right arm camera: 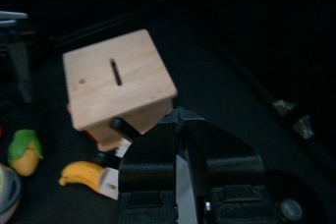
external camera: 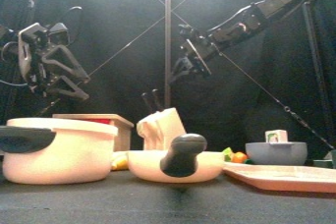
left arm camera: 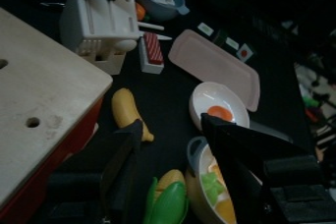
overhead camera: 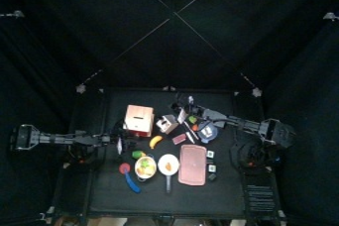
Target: Grab drawer handle
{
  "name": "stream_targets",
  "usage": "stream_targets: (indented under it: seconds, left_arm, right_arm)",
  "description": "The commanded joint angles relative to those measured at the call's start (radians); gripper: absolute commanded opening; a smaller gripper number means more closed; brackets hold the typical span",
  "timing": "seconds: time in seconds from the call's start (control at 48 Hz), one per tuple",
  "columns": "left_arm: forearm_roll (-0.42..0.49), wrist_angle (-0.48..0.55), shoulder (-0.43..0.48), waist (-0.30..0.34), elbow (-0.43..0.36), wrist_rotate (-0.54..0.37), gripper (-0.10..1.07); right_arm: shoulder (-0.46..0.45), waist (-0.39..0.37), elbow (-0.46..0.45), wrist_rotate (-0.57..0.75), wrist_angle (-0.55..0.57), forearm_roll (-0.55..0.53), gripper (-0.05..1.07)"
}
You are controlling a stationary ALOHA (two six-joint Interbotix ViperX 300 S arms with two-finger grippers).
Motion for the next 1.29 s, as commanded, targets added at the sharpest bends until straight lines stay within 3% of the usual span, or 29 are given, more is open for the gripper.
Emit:
stream_targets:
  seconds: [0.0,0.146,0.375,0.562,0.917,1.271]
  left_arm:
    - [-0.051,0.023,-0.038,0.000,-0.025,-0.002,0.94]
    - [-0.155,0.086,-0.075,0.002,-0.014,-0.003,1.01]
    - [-0.322,0.179,-0.075,0.009,-0.015,-0.002,1.01]
    - [-0.388,0.190,-0.063,0.043,-0.006,-0.003,1.01]
    - [-0.426,0.239,0.025,0.141,-0.009,-0.005,1.01]
    - [-0.434,0.232,0.100,0.150,-0.029,-0.005,1.01]
  right_arm:
    - [0.012,0.014,-0.051,0.002,-0.044,0.000,0.37]
    - [0.067,0.028,-0.100,0.002,-0.064,0.003,0.34]
    - [0.163,0.064,-0.232,0.005,-0.041,0.038,0.32]
    - [0.258,0.083,-0.368,0.035,0.086,0.114,0.31]
    - [0.408,0.097,-0.623,0.040,0.402,0.078,0.31]
    - [0.532,0.091,-0.758,0.044,0.499,0.029,0.31]
